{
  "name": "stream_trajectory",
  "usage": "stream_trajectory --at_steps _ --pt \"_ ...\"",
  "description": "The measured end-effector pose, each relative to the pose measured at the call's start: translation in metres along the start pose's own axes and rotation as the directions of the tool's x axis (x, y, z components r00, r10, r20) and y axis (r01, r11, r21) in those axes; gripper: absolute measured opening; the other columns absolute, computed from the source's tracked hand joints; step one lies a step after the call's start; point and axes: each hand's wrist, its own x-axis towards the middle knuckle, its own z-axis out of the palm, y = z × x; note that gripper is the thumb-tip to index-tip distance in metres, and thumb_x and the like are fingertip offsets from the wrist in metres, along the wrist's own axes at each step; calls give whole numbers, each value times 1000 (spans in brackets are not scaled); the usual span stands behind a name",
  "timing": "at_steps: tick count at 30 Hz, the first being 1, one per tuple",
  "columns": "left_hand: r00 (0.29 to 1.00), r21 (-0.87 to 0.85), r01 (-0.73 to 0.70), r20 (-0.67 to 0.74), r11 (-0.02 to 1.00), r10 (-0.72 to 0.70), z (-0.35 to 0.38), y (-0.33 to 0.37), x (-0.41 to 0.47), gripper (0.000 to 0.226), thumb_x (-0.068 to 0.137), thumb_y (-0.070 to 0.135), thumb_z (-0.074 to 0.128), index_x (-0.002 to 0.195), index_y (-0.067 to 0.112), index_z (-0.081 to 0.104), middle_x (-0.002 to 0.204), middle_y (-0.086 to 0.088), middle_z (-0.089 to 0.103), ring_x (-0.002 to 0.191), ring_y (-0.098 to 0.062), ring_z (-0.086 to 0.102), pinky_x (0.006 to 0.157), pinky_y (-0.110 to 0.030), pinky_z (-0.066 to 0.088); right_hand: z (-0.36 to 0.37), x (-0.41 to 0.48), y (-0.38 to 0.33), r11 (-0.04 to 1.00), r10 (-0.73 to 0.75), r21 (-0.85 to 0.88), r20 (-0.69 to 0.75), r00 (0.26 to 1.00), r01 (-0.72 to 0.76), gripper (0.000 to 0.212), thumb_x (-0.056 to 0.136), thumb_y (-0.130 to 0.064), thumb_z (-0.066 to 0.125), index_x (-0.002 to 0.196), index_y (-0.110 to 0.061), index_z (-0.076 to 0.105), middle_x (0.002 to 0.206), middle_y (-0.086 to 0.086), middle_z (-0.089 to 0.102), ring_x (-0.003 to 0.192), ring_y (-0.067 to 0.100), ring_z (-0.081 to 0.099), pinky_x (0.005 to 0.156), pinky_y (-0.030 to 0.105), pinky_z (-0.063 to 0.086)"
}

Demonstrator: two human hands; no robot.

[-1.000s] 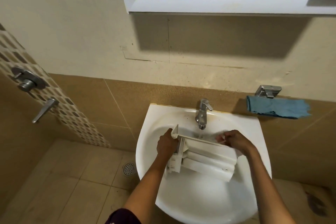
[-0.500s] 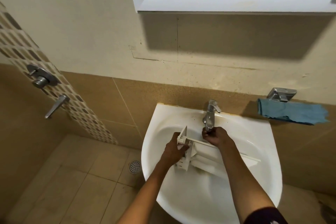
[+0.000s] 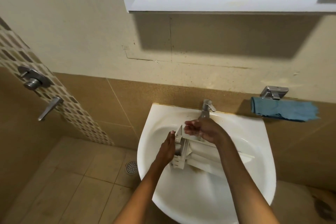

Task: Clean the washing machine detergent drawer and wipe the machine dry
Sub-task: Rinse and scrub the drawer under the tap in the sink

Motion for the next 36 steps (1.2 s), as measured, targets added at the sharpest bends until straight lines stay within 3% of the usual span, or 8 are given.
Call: stream_trajectory --at_steps 5,8,13,20,27,29,32,36 --pt "999 13 -37 -2 999 37 0 3 -3 55 100 42 11 141 18 38 139 -8 49 128 -24 46 110 -33 31 7 30 10 797 -92 -604 -172 981 -31 18 87 6 55 72 6 66 73 19 63 56 21 58 58 26 47" --pt "998 18 -51 -20 999 51 0 3 -5 50 101 40 14 139 18 39 137 -7 49 127 -23 46 101 -24 29 9 28 33 579 -206 -813 -74 976 60 21 82 -16 67 95 -1 73 92 14 72 76 20 62 62 23 43" --pt "999 46 -40 -24 998 41 -1 9 -4 47 101 40 16 127 15 47 118 -1 55 113 -19 53 92 -26 34 11 28 50 625 -264 -777 -120 957 75 30 75 -36 73 89 -10 77 86 11 73 76 22 64 62 24 38" --pt "999 75 -35 -35 997 38 1 8 -1 36 101 39 19 104 17 47 94 0 56 86 -17 52 79 -25 35 -9 33 32 546 -72 -823 144 987 160 28 85 -12 64 113 -10 68 115 7 67 111 19 60 89 24 42" --pt "999 49 -38 -28 998 39 -1 15 -7 47 102 37 17 135 15 41 131 -8 52 121 -25 49 97 -28 33 3 38 46 632 -239 -760 -9 971 149 35 73 -33 76 94 -5 75 89 13 73 84 24 66 76 31 45" --pt "999 38 -33 -25 999 34 -1 16 -8 45 102 37 17 133 15 43 126 -4 53 121 -25 49 103 -31 33 -2 37 43 624 -226 -755 73 971 202 28 77 -24 74 98 -6 73 97 13 73 94 24 66 87 31 47" --pt "998 96 -52 -16 994 54 -1 13 -5 36 101 39 20 110 17 47 101 -2 57 93 -21 55 93 -38 44 -17 30 34 615 -116 -748 226 967 249 27 85 2 59 110 -5 68 112 10 68 108 17 61 101 30 43" --pt "999 133 -39 -1 990 39 -2 7 -1 39 101 38 23 121 12 45 108 -9 60 91 -19 54 78 -26 38 -42 17 35 689 -118 -709 95 988 151 40 82 20 40 103 2 69 103 8 69 91 12 62 78 12 47"
